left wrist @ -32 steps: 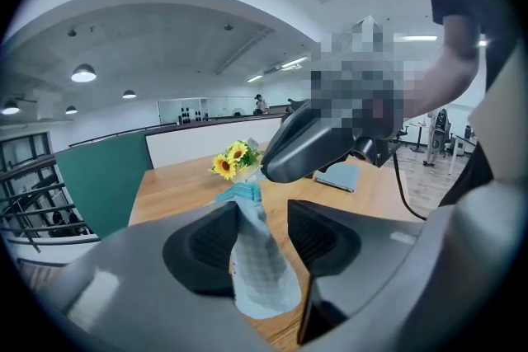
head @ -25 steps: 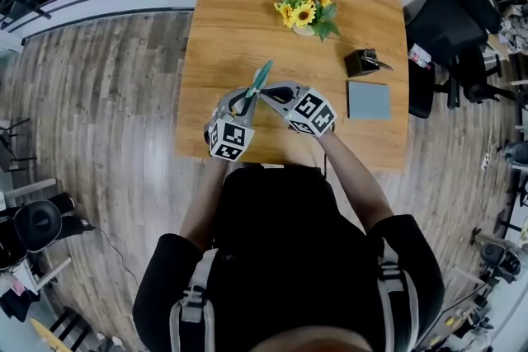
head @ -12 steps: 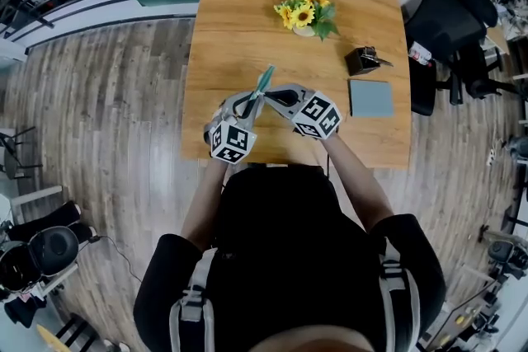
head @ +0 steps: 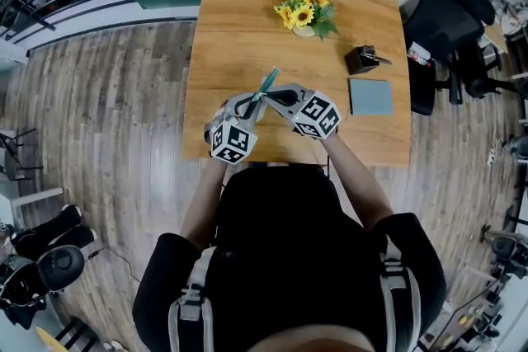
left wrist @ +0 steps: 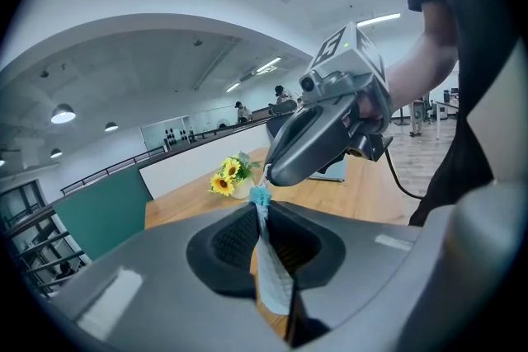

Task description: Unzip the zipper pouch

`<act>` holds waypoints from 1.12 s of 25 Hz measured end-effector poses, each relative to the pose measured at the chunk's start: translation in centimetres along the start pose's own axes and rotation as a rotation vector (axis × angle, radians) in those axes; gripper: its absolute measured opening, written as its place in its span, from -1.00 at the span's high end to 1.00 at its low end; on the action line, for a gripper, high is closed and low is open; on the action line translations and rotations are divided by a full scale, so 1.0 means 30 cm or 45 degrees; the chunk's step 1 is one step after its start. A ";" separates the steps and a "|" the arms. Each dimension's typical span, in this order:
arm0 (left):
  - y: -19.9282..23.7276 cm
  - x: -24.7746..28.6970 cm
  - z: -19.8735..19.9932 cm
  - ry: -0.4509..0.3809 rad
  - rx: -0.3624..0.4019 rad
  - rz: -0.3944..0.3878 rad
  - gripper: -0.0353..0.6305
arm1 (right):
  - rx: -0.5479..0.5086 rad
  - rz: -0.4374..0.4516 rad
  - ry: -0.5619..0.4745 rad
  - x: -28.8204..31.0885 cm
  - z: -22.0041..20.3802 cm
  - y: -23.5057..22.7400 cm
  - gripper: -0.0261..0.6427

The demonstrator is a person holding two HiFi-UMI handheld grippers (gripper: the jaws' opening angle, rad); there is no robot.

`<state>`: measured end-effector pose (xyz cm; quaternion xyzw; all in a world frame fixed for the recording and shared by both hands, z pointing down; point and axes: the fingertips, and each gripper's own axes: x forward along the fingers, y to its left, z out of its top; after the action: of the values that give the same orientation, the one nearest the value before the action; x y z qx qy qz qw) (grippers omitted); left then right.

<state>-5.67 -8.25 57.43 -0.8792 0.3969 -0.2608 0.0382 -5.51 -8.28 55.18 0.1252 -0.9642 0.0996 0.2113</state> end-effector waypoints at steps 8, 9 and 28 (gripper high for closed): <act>-0.009 -0.025 0.002 -0.008 -0.033 0.007 0.80 | 0.066 -0.049 -0.014 0.000 0.003 -0.001 0.90; -0.007 -0.026 0.002 -0.008 -0.037 0.009 0.80 | 0.066 -0.056 -0.016 0.003 0.006 -0.001 0.90; -0.012 -0.075 0.011 -0.009 -0.009 -0.007 0.81 | 0.125 -0.152 -0.056 0.008 0.007 -0.009 0.90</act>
<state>-6.49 -6.45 56.27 -0.8813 0.3953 -0.2564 0.0358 -5.72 -8.65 55.12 0.1948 -0.9534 0.1313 0.1893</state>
